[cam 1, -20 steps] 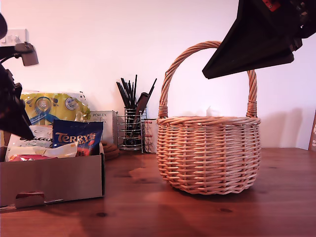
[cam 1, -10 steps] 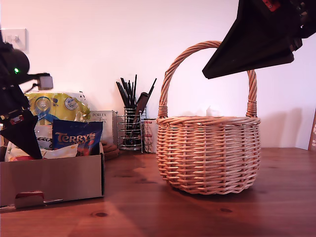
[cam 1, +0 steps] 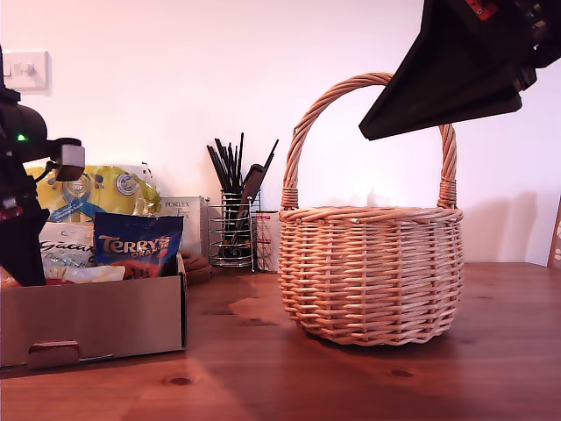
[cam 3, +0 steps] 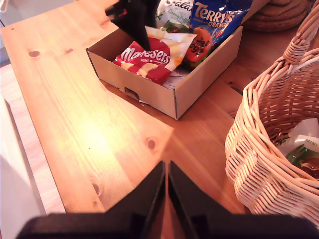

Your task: Move the bags of Easter eggs from the cardboard box on the left into the woven basket on the right side.

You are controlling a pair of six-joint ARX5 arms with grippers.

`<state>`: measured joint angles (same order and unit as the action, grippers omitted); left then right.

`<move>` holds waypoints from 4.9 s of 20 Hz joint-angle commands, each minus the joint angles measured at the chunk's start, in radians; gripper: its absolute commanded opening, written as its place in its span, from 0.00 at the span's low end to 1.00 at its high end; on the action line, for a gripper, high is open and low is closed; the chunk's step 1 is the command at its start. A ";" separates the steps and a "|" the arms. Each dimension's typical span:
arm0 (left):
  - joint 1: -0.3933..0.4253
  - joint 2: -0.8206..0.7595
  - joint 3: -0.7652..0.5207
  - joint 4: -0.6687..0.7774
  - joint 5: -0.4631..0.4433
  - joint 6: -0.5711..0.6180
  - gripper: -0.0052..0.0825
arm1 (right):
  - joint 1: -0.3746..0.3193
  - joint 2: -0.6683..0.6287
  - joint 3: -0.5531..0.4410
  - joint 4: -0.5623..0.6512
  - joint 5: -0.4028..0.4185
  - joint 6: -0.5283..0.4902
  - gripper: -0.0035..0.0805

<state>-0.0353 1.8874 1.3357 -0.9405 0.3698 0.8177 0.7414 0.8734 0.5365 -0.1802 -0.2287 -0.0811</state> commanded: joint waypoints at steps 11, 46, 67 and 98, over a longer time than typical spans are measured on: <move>-0.017 0.013 0.045 -0.170 0.113 -0.033 0.03 | 0.005 -0.001 0.010 0.005 -0.005 -0.006 0.03; -0.158 -0.167 0.153 -0.288 0.113 -0.024 0.03 | 0.017 0.938 0.866 -0.021 -0.228 -0.626 0.54; -0.216 -0.166 0.153 -0.286 0.066 -0.024 0.03 | 0.098 1.336 1.138 -0.161 -0.116 -0.843 0.59; -0.166 -0.384 0.155 -0.291 -0.274 -0.068 0.03 | 0.096 1.324 1.142 -0.199 -0.067 -0.737 0.03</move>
<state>-0.2089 1.5333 1.4956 -1.2457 0.1051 0.7612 0.8391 2.1864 1.6737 -0.3710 -0.2989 -0.8307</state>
